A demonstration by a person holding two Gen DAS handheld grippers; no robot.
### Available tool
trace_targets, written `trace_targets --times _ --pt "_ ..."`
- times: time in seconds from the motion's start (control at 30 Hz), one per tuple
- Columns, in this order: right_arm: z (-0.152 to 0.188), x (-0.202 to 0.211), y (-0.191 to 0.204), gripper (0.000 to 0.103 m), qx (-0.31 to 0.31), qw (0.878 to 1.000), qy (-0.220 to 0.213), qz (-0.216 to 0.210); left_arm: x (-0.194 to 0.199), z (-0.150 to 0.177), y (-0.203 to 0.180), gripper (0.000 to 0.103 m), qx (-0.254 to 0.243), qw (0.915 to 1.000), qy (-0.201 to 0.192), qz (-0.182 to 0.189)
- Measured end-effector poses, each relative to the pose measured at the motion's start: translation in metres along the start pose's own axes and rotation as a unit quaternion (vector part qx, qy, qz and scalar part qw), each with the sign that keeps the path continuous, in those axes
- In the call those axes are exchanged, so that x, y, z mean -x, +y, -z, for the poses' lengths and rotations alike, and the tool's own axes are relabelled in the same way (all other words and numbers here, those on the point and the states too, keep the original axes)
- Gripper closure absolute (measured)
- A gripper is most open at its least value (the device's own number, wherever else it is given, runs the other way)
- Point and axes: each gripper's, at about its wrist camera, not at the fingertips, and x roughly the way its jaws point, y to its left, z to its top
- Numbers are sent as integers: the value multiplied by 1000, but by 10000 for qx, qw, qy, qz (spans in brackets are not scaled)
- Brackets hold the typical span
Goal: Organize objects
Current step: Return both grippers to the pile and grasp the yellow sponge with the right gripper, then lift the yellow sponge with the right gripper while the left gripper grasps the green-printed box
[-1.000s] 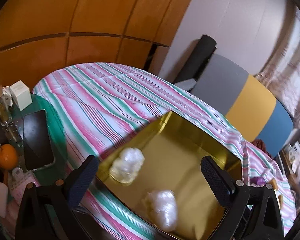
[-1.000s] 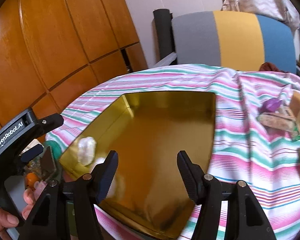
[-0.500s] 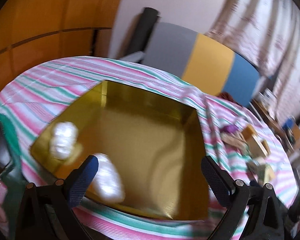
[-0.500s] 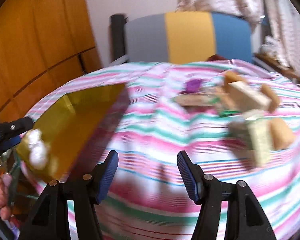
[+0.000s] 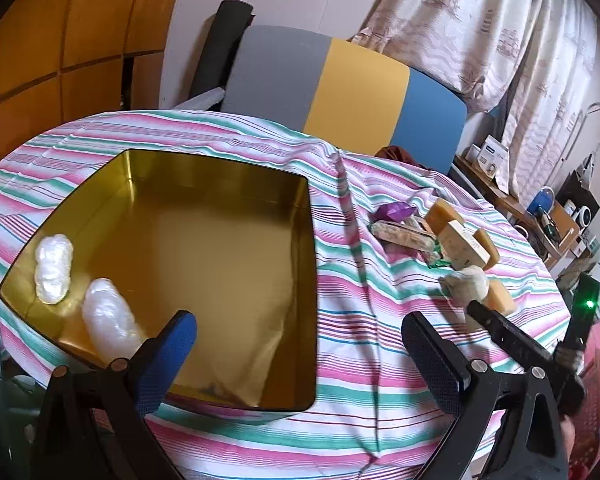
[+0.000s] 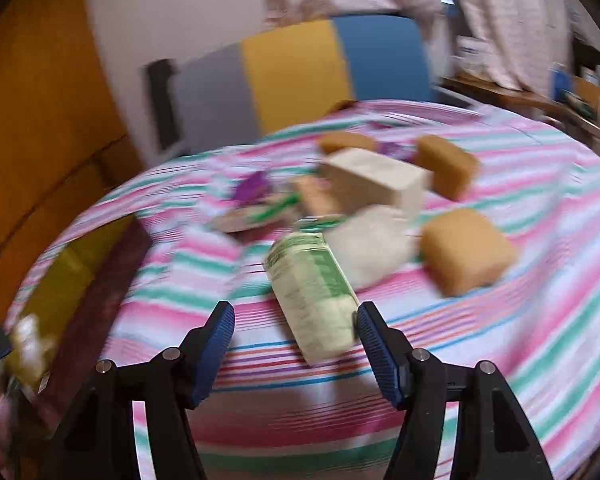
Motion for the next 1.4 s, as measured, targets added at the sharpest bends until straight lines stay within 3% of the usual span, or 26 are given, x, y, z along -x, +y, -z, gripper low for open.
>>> trace_targets --times 0.1,0.2,0.27,0.37,0.77,0.8,0.9,1.3,1.4 --pt "-1 14 -2 38 41 9992 -407 24 -1 -1 -9 0 -61 9999 29 79" --pt "-10 24 -29 37 -217 9933 -761 841 -3 -1 -20 0 -177 9997 79 146" --pt "-19 21 -54 31 -406 9892 -726 1208 -5 0 -29 0 -273 9994 84 179" --pt "-29 3 -83 30 -477 9871 -359 1483 -12 1 -41 0 -370 9987 202 270" --pt "-33 -44 -116 30 -307 9887 277 1439 -41 -2 -85 0 -652 9951 575 466" --pt "-32 -46 -116 34 -317 9880 282 1482 -45 -3 -90 0 -681 9947 607 477" --pt "-30 -45 -114 44 -257 9902 178 1359 -56 -2 -103 0 -771 9932 702 525" --pt "-24 -35 -115 45 -363 9890 -189 1425 -126 -1 -166 0 -1309 9853 972 504" --pt "-23 -34 -115 45 -369 9886 -223 1445 -139 0 -170 7 -1379 9856 856 482"
